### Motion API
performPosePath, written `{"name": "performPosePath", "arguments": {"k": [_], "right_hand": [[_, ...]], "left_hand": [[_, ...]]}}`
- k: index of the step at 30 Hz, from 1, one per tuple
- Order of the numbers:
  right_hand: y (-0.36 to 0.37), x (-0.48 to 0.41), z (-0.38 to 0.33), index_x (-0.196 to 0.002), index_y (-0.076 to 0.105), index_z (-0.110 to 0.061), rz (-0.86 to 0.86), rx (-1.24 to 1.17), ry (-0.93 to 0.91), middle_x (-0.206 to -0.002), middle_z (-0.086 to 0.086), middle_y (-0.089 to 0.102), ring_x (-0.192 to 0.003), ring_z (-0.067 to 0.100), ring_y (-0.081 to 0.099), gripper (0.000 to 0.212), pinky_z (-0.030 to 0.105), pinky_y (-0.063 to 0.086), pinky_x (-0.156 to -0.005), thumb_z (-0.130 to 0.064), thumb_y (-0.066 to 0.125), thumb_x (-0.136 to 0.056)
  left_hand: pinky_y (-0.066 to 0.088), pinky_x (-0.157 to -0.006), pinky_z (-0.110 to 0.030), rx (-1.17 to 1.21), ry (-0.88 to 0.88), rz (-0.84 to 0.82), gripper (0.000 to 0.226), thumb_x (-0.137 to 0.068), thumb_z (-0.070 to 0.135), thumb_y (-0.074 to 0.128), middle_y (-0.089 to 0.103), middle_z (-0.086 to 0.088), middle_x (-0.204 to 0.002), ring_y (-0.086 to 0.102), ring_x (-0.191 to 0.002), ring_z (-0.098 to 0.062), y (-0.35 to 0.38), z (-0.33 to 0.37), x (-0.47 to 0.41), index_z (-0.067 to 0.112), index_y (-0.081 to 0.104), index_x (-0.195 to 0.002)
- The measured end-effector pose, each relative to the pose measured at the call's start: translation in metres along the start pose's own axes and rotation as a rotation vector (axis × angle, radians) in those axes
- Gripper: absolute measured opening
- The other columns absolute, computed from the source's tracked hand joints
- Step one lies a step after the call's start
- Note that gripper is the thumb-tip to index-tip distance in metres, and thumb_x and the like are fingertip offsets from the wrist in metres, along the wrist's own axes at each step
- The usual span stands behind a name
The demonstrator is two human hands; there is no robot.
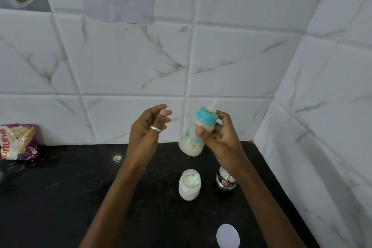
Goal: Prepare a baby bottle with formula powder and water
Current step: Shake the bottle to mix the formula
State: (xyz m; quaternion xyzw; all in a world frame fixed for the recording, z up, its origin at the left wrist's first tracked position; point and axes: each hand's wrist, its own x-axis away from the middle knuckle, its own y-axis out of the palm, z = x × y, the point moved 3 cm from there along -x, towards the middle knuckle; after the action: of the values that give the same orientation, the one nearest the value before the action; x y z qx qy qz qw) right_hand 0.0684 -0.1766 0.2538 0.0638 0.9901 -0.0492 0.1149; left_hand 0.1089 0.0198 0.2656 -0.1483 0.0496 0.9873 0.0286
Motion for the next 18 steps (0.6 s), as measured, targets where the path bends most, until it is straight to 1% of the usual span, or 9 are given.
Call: {"name": "performPosePath", "arguments": {"k": [3, 6, 10, 12, 14, 18], "right_hand": [[-0.001, -0.001, 0.005, -0.136, 0.045, -0.025, 0.08, -0.037, -0.003, -0.128, -0.002, 0.066, -0.115, 0.014, 0.069, 0.064, 0.039, 0.058, -0.097, -0.042, 0.073, -0.081], [0.001, -0.001, 0.007, -0.134, 0.044, -0.028, 0.072, -0.008, -0.006, -0.13, -0.004, 0.065, -0.116, 0.013, 0.068, 0.062, 0.037, 0.058, -0.097, -0.041, 0.072, -0.08], [0.007, 0.0, 0.011, -0.138, 0.044, -0.025, 0.076, -0.002, 0.018, -0.129, -0.002, 0.067, -0.115, 0.013, 0.069, 0.068, 0.04, 0.058, -0.098, -0.042, 0.074, -0.081], [0.011, 0.001, 0.014, -0.14, 0.043, -0.025, 0.077, 0.017, 0.022, -0.131, -0.001, 0.066, -0.116, 0.015, 0.069, 0.069, 0.044, 0.058, -0.099, -0.044, 0.076, -0.082], [0.016, 0.002, 0.018, -0.141, 0.043, -0.026, 0.073, 0.063, 0.018, -0.131, -0.001, 0.067, -0.116, 0.016, 0.069, 0.068, 0.045, 0.058, -0.099, -0.042, 0.078, -0.084], [0.031, 0.006, 0.023, -0.14, 0.047, -0.024, 0.036, 0.188, 0.002, -0.126, -0.008, 0.068, -0.113, 0.008, 0.068, 0.063, 0.037, 0.059, -0.096, -0.038, 0.078, -0.087]], "left_hand": [[0.056, -0.095, -0.032, -0.01, 0.0, -0.009, 0.043, -0.091, 0.045, 0.057, 0.075, 0.01, -0.111, 0.071, -0.102, -0.011, -0.002, -0.003, 0.002, 0.02, 0.067, -0.125], [0.056, -0.096, -0.033, -0.014, -0.003, 0.0, 0.043, -0.092, 0.045, 0.057, 0.075, 0.01, -0.112, 0.071, -0.103, -0.011, -0.006, -0.006, 0.002, 0.02, 0.066, -0.125], [0.056, -0.097, -0.035, -0.006, -0.028, -0.011, 0.042, -0.092, 0.045, 0.058, 0.075, 0.009, -0.112, 0.07, -0.104, -0.012, -0.006, -0.013, 0.006, 0.02, 0.067, -0.125], [0.056, -0.098, -0.037, -0.006, -0.038, -0.034, 0.04, -0.091, 0.045, 0.059, 0.075, 0.007, -0.114, 0.071, -0.104, -0.012, -0.005, -0.017, 0.009, 0.023, 0.067, -0.123], [0.057, -0.098, -0.038, -0.012, -0.043, -0.052, 0.041, -0.089, 0.046, 0.059, 0.074, 0.006, -0.116, 0.071, -0.105, -0.012, -0.004, -0.022, 0.014, 0.025, 0.068, -0.123], [0.054, -0.101, -0.036, -0.015, -0.071, -0.088, 0.044, -0.089, 0.046, 0.059, 0.073, 0.01, -0.122, 0.069, -0.113, -0.009, -0.008, -0.033, 0.023, 0.026, 0.066, -0.128]]}}
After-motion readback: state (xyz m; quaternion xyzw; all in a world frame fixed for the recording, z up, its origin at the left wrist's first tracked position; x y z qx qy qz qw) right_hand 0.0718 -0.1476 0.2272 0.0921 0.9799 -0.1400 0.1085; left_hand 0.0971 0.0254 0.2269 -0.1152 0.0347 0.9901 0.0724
